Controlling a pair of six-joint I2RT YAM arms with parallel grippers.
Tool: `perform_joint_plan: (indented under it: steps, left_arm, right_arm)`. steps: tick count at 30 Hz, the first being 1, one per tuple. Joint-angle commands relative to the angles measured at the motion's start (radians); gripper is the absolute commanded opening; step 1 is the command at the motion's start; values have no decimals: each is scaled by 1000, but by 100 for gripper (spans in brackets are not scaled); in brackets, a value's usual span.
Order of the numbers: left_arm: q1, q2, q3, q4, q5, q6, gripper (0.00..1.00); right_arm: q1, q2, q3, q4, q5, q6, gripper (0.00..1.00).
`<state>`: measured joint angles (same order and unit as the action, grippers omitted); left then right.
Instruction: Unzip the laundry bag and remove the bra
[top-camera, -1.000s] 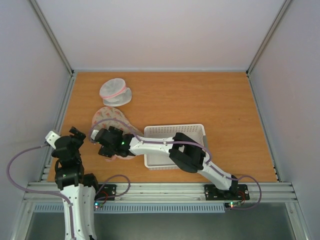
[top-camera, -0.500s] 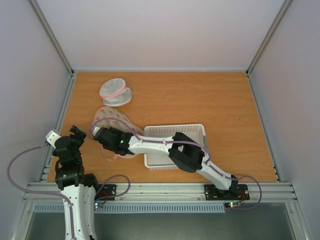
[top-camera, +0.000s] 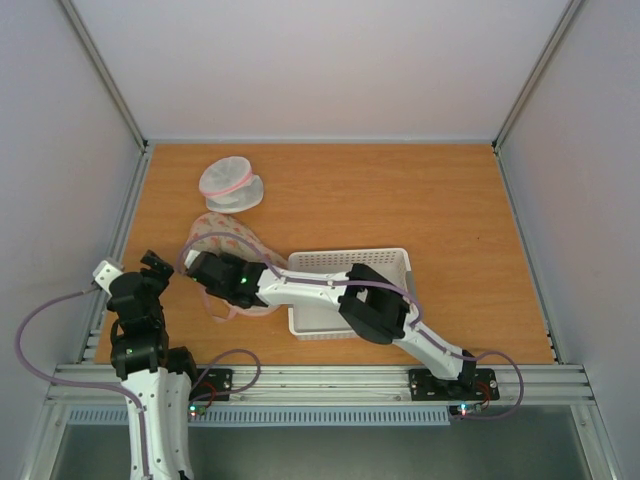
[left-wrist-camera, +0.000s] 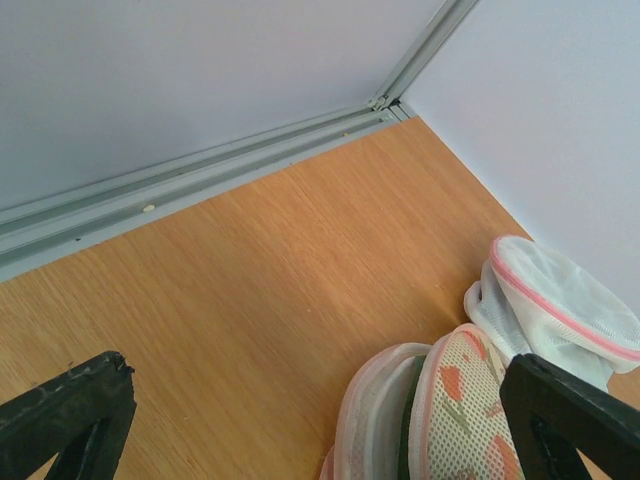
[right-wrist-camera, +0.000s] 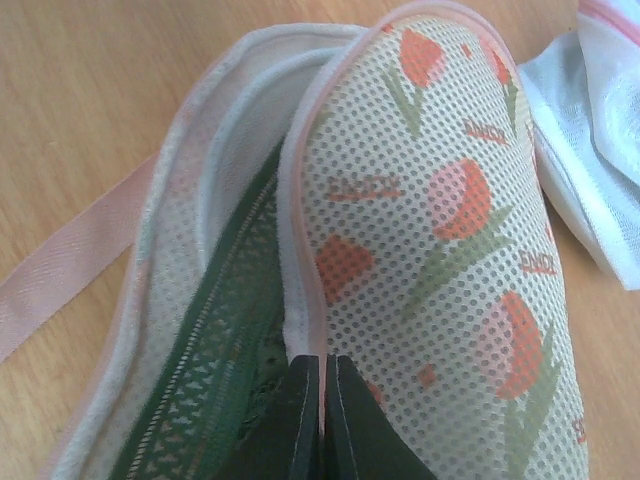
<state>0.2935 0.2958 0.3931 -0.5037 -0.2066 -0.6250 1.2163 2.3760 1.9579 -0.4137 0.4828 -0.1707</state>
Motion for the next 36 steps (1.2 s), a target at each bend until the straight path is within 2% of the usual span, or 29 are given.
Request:
perform_joint_plan:
  steps: [1,5,10,14,19,26,33,36]
  left_arm:
    - [7,18,-12,60,23,-21,99]
    - [7,50,-14,59,60,-32,99]
    - [7,117,-26,58,173,-58,100]
    - [7,252,-21,35,253,-121,99]
    - [7,451,24,53,349,-111,98]
    - [12,708,97,163,392,-24,84]
    - [12,878,137,311,408,76,73]
    - [12,934,143,303,412,113,67]
  right_arm:
    - [-55,-83,35,-8,-72,23,1]
    - [-102,-105,33,-9,-205,43,1]
    - [-195,-160,-12,25,-484,81,1]
    - [-255,-181,-44,53,-667,91,1]
    - [-336,-184,-48,81,-853,131,1]
    - [-429,-159,-52,118,-974,151,1]
    - [-483,-124,-45,128,-994,153,1]
    - [-499,-111,-44,131,-986,165,1]
